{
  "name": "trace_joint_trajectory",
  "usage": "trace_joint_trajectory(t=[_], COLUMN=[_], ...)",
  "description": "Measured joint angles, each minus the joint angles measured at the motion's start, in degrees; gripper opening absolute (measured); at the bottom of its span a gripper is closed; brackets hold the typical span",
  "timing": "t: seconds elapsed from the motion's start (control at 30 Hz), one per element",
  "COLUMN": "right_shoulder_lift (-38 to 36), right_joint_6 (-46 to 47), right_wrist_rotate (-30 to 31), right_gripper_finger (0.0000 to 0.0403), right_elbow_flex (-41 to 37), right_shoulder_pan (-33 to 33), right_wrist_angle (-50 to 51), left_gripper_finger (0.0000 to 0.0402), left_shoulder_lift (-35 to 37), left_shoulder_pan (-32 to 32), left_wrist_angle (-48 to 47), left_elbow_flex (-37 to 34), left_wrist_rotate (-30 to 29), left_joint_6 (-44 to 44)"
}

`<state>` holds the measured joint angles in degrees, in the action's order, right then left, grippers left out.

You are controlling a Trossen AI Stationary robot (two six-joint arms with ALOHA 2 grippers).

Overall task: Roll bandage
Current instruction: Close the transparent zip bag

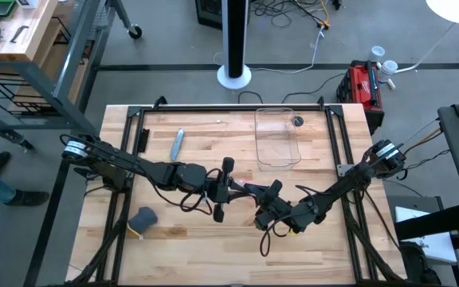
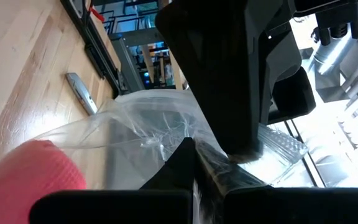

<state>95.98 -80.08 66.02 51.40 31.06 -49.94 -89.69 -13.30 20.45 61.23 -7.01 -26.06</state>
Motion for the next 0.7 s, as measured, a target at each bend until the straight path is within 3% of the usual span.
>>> trace_joint_trajectory(t=[0.43,0.7], right_shoulder_lift=[-3.8,-9.3], right_joint_6=[8.1,23.9], right_wrist_rotate=[1.1,2.1], right_gripper_finger=[0.0000,0.0000], right_elbow_flex=[1.3,1.4], right_shoulder_pan=[-0.5,-2.3], right_wrist_angle=[0.8,7.3], left_gripper_finger=[0.0009,0.0073], left_shoulder_lift=[2.5,5.1], left_shoulder_pan=[-0.1,-0.1], left_wrist_angle=[-2.4,-5.1], left_elbow_flex=[0.3,0.3], left_wrist_rotate=[-3.0,-3.1], left_joint_6=[5.3,8.5])
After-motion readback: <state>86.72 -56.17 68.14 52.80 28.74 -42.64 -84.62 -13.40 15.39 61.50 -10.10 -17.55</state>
